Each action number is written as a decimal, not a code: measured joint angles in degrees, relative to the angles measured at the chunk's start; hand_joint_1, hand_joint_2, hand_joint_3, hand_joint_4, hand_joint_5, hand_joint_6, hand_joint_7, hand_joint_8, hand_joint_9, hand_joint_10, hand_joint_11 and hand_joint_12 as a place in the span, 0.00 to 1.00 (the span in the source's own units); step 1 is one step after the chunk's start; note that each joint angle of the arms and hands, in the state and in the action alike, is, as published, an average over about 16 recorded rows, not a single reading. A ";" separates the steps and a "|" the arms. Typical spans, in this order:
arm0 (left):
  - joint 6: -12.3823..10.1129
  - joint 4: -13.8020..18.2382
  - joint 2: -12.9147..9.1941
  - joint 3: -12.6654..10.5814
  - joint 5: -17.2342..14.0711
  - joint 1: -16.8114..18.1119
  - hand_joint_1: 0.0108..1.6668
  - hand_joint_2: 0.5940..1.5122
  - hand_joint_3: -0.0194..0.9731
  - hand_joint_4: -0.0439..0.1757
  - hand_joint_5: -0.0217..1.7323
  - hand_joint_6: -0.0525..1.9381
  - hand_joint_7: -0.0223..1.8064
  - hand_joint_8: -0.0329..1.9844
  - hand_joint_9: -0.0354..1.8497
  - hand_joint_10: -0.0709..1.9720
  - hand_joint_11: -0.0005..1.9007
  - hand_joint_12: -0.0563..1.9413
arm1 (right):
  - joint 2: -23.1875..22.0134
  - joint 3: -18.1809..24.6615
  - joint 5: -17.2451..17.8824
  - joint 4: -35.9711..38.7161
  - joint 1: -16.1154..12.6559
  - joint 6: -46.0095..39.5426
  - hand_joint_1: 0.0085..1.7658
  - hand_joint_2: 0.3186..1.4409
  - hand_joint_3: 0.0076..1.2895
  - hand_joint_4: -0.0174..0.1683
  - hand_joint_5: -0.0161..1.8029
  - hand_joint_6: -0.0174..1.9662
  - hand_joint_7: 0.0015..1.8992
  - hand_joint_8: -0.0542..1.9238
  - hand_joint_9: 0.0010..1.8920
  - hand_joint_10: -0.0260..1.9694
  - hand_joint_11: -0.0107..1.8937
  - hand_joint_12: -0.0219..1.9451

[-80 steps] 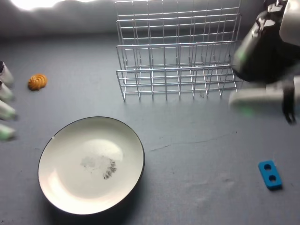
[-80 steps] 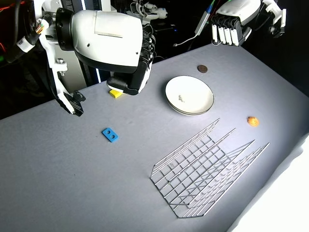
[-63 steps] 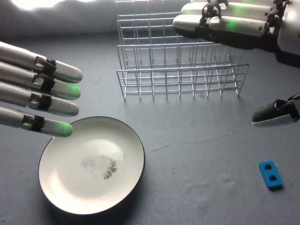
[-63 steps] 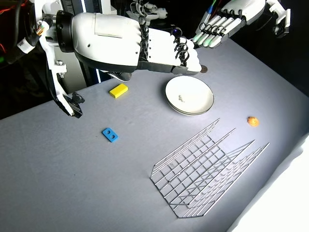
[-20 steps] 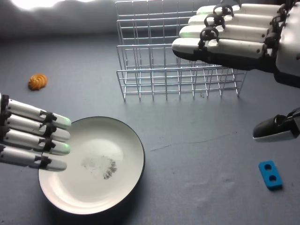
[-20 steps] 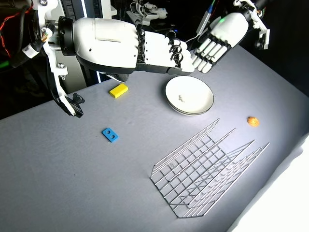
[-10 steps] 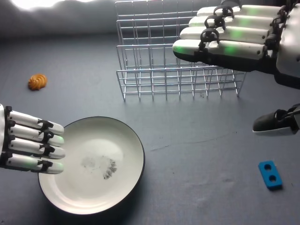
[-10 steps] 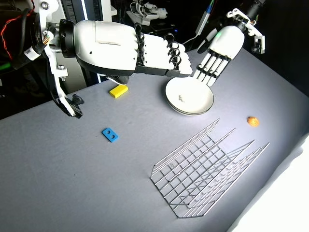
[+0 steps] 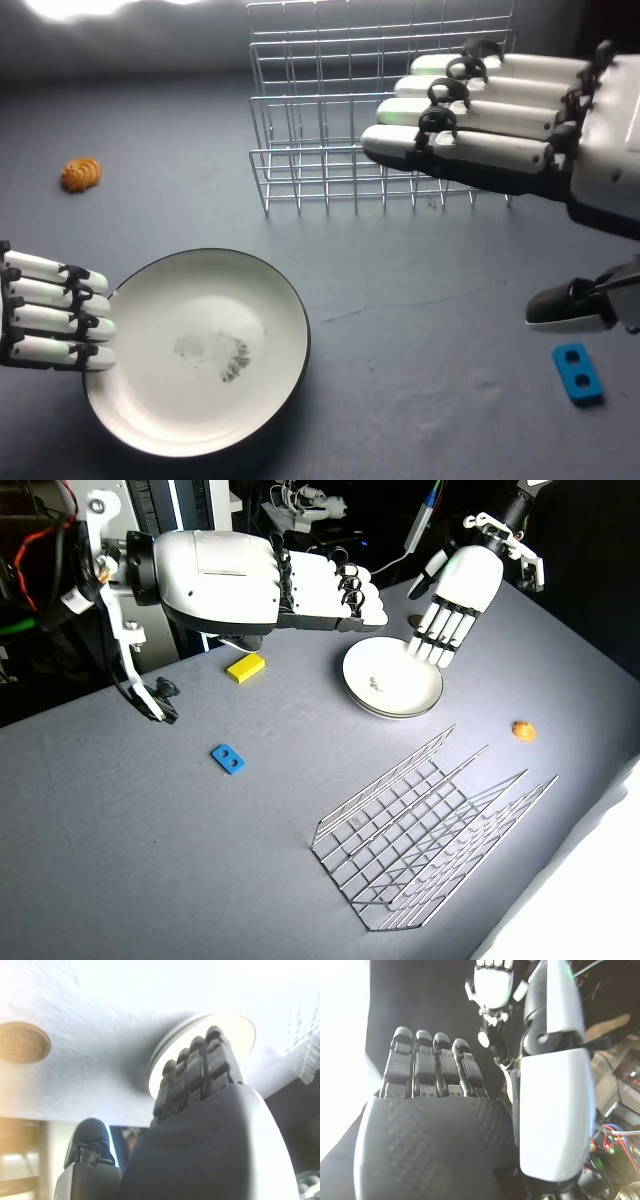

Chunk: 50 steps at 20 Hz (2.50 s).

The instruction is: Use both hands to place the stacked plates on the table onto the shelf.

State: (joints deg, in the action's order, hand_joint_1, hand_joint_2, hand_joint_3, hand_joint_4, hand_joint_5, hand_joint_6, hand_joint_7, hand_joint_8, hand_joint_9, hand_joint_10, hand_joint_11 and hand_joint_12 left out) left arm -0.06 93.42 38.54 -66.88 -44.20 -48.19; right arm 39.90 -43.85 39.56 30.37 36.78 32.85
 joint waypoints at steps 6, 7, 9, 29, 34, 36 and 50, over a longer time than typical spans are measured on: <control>-0.08 -1.53 0.09 1.65 2.91 -2.50 0.00 0.67 0.03 0.20 0.02 0.03 0.02 0.01 0.03 0.04 0.01 0.02 | 3.05 -1.66 0.97 -2.22 2.66 3.48 0.65 0.49 0.00 0.08 0.02 0.02 0.01 0.03 0.01 0.01 0.01 0.01; -0.15 -1.74 0.11 2.02 3.27 -2.89 0.00 0.67 0.03 0.19 0.02 0.03 0.02 0.01 0.03 0.04 0.01 0.02 | 3.60 -1.97 0.82 -2.18 2.80 3.69 0.65 0.48 0.00 0.08 0.02 0.02 0.01 0.03 0.01 0.01 0.01 0.01; -0.29 -2.14 0.12 2.78 3.90 -3.62 0.00 0.67 0.03 0.18 0.02 0.03 0.02 0.01 0.03 0.04 0.01 0.02 | 4.57 -2.55 0.43 -1.69 2.76 3.81 0.65 0.48 0.00 0.08 0.02 0.02 0.01 0.03 0.01 0.01 0.01 0.01; -2.28 -9.85 0.42 11.25 10.84 -7.41 0.01 0.67 0.03 0.15 0.01 0.02 0.01 0.01 0.03 0.04 0.01 0.03 | 8.11 -4.09 -3.41 3.29 0.54 3.87 0.67 0.51 0.00 0.12 0.02 0.02 0.01 0.03 0.01 0.01 0.01 0.01; -2.36 -10.75 0.31 11.19 9.73 -7.45 0.01 0.67 0.03 0.17 0.01 0.02 0.01 0.01 0.03 0.04 0.01 0.03 | 8.43 -4.16 -3.99 4.47 0.42 3.92 0.67 0.52 0.00 0.12 0.02 0.02 0.01 0.03 0.01 0.01 0.01 0.01; -2.28 -10.74 0.17 10.70 8.76 -7.31 0.01 0.67 0.03 0.18 0.02 0.02 0.02 0.01 0.03 0.04 0.01 0.03 | 8.64 -4.19 -4.38 4.95 0.24 3.96 0.67 0.52 0.00 0.12 0.02 0.02 0.01 0.03 0.01 0.01 0.01 0.01; 9.96 -11.52 1.57 2.26 -4.38 -3.06 0.01 0.67 0.03 0.22 0.02 0.03 0.02 0.01 0.03 0.04 0.01 0.03 | 9.83 -4.27 -6.73 6.89 -1.13 4.27 0.67 0.52 0.00 0.12 0.02 0.02 0.01 0.03 0.01 0.01 0.02 0.01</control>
State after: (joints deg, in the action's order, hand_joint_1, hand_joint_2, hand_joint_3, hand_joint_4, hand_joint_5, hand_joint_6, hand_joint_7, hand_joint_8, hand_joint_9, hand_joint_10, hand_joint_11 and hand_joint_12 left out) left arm 9.90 81.90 40.11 -64.61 -48.58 -51.26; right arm 49.74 -48.12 32.84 37.26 35.66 37.12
